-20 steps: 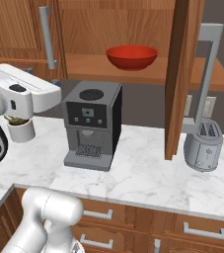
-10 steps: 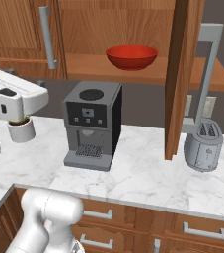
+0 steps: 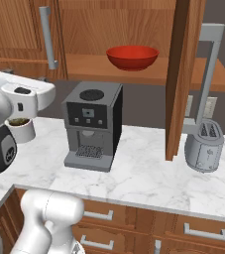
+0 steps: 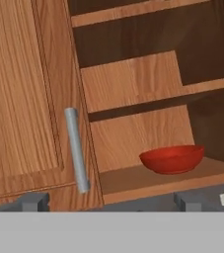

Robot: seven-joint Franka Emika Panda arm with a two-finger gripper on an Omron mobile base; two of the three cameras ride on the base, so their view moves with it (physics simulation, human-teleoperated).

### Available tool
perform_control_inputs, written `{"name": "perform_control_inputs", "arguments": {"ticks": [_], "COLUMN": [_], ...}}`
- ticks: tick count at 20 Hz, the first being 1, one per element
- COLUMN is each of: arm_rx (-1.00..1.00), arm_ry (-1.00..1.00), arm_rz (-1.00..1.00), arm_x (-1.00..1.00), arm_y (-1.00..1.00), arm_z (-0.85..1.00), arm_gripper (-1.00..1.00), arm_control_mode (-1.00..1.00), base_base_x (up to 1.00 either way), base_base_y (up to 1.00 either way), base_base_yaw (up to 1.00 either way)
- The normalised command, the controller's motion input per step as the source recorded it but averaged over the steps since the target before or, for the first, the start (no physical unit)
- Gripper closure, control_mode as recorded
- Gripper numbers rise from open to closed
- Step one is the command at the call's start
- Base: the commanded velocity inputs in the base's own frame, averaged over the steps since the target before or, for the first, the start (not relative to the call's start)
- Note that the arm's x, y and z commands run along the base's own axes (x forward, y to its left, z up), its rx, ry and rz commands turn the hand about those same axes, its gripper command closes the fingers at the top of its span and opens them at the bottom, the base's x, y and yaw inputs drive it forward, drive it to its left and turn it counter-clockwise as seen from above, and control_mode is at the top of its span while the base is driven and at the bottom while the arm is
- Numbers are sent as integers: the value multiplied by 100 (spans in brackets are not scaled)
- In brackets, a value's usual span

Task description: Move the bowls from the cabinet to the plates on the dining table.

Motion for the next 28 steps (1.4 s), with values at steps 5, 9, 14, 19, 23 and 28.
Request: {"name": "perform_control_inputs", "arguments": {"ticks": [5,9,14,19,23,28], "arm_rx": [-12,-11,-6,0,0,1], "arm_ry": [-15,-16,-7,1,2,0], "arm_rz": [9,3,-1,-1,0,0], "arm_x": [9,6,13,33,44,37], "arm_y": [22,41,29,13,10,10], "arm_z": [0,0,0,0,0,-4], "arm_gripper": [-100,-100,-100,-100,-100,-100], "arm_control_mode": [-100,-100,-100,-100,-100,-100], "base_base_x": [0,0,0,0,0,0], "base_base_y": [0,0,0,0,0,0], "base_base_yaw": [0,0,0,0,0,0]}}
